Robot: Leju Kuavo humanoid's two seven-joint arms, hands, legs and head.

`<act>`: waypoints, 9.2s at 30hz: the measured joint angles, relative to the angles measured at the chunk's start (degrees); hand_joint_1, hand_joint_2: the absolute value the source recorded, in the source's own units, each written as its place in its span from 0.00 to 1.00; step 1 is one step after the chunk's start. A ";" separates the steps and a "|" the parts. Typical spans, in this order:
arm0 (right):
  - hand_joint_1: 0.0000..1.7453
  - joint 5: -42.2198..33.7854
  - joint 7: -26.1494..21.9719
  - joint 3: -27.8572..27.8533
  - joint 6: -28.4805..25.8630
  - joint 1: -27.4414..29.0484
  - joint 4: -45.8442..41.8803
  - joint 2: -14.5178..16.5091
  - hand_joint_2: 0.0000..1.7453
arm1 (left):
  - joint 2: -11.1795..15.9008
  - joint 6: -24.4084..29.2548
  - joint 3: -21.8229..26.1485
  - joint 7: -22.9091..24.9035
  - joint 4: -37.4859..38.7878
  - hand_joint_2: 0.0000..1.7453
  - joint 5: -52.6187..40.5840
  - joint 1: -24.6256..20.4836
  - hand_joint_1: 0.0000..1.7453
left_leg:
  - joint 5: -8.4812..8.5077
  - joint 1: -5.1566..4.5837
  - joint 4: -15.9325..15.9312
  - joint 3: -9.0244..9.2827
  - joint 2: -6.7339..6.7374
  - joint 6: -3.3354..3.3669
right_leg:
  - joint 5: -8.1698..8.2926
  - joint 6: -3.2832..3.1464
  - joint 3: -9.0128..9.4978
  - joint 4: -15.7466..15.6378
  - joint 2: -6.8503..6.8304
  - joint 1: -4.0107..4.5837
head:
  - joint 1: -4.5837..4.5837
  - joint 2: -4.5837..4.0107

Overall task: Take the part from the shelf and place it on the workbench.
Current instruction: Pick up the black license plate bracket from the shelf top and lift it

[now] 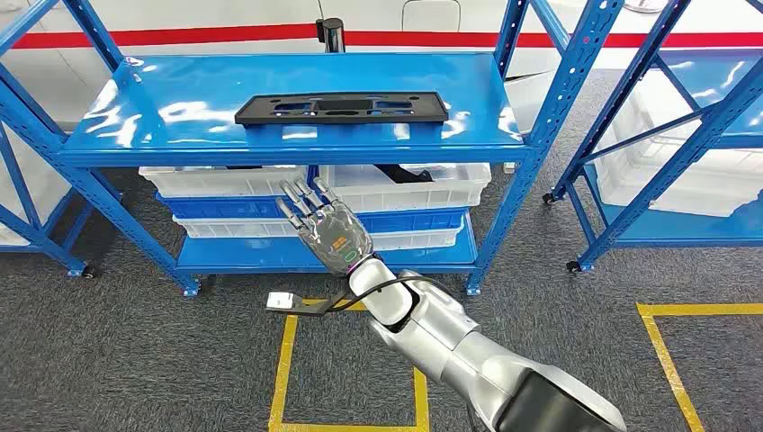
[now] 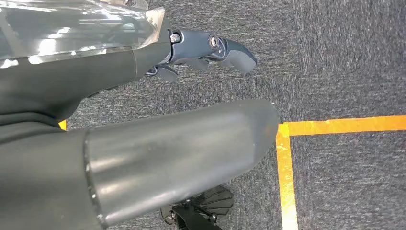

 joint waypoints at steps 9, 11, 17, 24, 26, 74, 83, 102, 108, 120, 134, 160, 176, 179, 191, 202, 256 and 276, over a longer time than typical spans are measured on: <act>0.00 0.01 0.86 -0.60 -0.46 0.24 -1.12 -0.36 1.00 | -0.61 0.02 0.00 1.33 0.00 0.00 -0.76 -0.15 0.00 | 0.73 0.80 -1.43 0.66 0.16 1.57 | -3.69 -0.08 -5.01 9.43 0.40 0.29 | 0.06 0.00; 0.00 0.01 0.87 -0.62 -0.50 0.69 -1.13 -0.73 1.00 | -0.74 0.02 0.00 1.39 0.00 0.00 -0.85 -0.12 0.00 | 0.66 0.88 -1.40 0.66 0.07 1.51 | -5.27 0.04 -9.01 16.11 0.60 0.21 | 0.05 0.00; 0.00 0.01 0.91 -0.69 -0.54 1.14 -1.25 -1.15 1.00 | -0.93 -0.02 0.00 1.46 0.00 0.00 -0.96 -0.12 0.00 | -0.74 1.39 -0.42 1.10 -0.14 -0.76 | 2.08 1.67 -4.16 2.25 -0.05 -0.32 | -0.02 0.00; 0.00 0.01 0.96 -0.68 -0.74 1.08 -1.36 -0.78 1.00 | -1.05 -0.81 0.03 1.63 -0.02 0.00 -0.11 -0.16 0.00 | -5.72 1.85 8.60 -3.66 -2.08 -1.80 | 1.51 -2.08 -3.78 1.92 1.48 0.25 | -0.23 0.00; 0.00 0.01 0.91 -0.64 -0.75 1.21 -1.36 -0.62 1.00 | -1.07 -1.04 0.08 1.71 -0.01 0.00 0.11 0.00 0.00 | -7.68 1.64 15.83 -8.14 -2.59 -1.51 | 1.28 -2.54 -3.59 1.93 1.83 0.76 | -0.27 0.00; 0.00 0.01 2.82 -0.41 -0.86 1.26 -1.39 -1.25 1.00 | -2.14 -3.08 7.94 2.74 -0.04 0.00 2.59 0.64 0.00 | 0.91 0.43 0.11 -1.76 -2.92 1.71 | -3.61 -0.53 -11.62 16.26 1.40 1.12 | -0.17 0.00; 0.00 0.01 2.82 -0.48 -1.03 1.05 -1.43 -1.21 1.00 | -2.39 -3.09 8.35 2.74 -0.06 0.00 2.15 0.53 0.00 | -1.93 0.67 1.64 -0.85 -2.99 -0.91 | 2.03 -2.38 -3.88 1.29 1.15 0.81 | -0.30 0.00; 0.00 0.01 2.60 -0.52 -1.72 1.39 -1.40 -1.03 1.00 | -2.42 -2.64 8.39 2.79 -0.07 0.00 1.80 0.55 0.00 | 1.28 0.36 -0.44 -1.81 -2.94 1.91 | -5.15 -1.87 -9.63 15.51 1.44 1.52 | -0.20 0.00; 0.00 0.01 2.40 -0.72 -1.72 2.01 -1.38 -1.17 1.00 | -2.51 -2.68 8.39 2.83 -0.07 0.00 1.74 0.61 0.00 | -1.21 0.43 -0.13 0.73 -3.23 0.53 | 2.70 0.61 -6.28 3.82 0.86 0.43 | -0.20 0.00; 0.00 0.01 0.76 -1.33 -2.43 2.90 -1.44 -0.73 1.00 | -2.45 -2.67 8.39 2.83 -0.09 0.00 0.80 0.69 0.00 | -4.61 0.86 14.83 -9.49 -3.13 -1.23 | 0.49 -3.85 -2.36 1.65 1.57 0.98 | -0.48 0.00; 0.00 0.02 0.56 -2.07 -3.25 3.88 -2.37 -1.44 1.00 | -2.55 -2.75 8.39 3.04 -0.10 0.00 0.63 0.68 0.00 | 0.85 0.26 -0.41 -1.17 -3.08 1.91 | -5.10 -1.37 -11.30 17.81 1.42 1.15 | -0.35 0.00; 0.00 0.03 -1.96 -2.87 -3.77 3.82 -2.36 -0.72 1.00 | -2.39 -2.32 8.38 2.69 -0.13 0.00 -0.49 0.65 0.00 | 2.42 0.31 -0.03 -2.91 -3.08 0.98 | -2.51 -1.54 -2.28 4.47 1.37 1.24 | -0.55 0.00; 0.00 0.01 -6.34 -3.65 -4.11 4.03 0.61 2.87 1.00 | -2.35 -0.50 8.37 2.11 -0.13 0.00 -1.77 0.56 0.00 | 0.14 0.13 -0.05 -0.73 -3.32 1.01 | 2.47 -1.44 -3.78 1.19 1.24 1.04 | -0.67 0.00; 0.00 -0.03 -7.03 -3.69 -4.08 3.72 1.37 4.08 1.00 | -2.34 -0.29 8.37 2.11 -0.13 0.00 -2.01 0.56 0.00 | 0.21 0.15 -0.38 -0.56 -3.24 0.60 | 2.38 -1.59 -3.79 1.21 1.29 1.10 | -0.67 0.00; 0.00 -0.29 -9.25 -3.91 -3.84 2.45 4.83 8.44 1.00 | -2.41 1.47 8.38 2.09 -0.13 0.00 -2.41 0.48 0.00 | 0.21 -0.06 -0.51 -0.47 -3.19 -0.30 | 2.34 -1.69 -3.70 1.18 1.28 1.00 | -0.66 0.00; 0.00 -6.21 -8.14 -1.30 -1.41 0.34 7.46 10.31 1.00 | -2.42 2.79 8.63 2.06 -0.13 0.00 -2.94 0.12 0.00 | 0.20 -0.18 -0.50 -0.48 -3.20 -0.28 | 2.34 -1.68 -3.67 1.12 1.27 0.82 | -0.66 0.00; 0.00 -36.33 -8.67 15.79 -5.88 -7.77 17.45 10.43 1.00 | -3.73 4.20 11.14 4.28 -0.39 0.00 -6.04 -2.11 0.00 | 1.39 1.00 -3.37 1.64 -3.53 1.16 | -1.32 -0.14 -10.59 13.93 1.11 -0.16 | -0.63 0.00; 0.00 -35.44 -9.16 17.28 -6.79 -7.89 15.92 11.33 1.00 | -3.58 4.46 12.17 4.80 -0.42 0.00 -6.33 -2.07 0.00 | 0.56 0.68 2.16 -3.43 -2.00 -0.42 | 1.34 -1.87 -4.43 3.02 0.84 0.73 | -0.90 0.00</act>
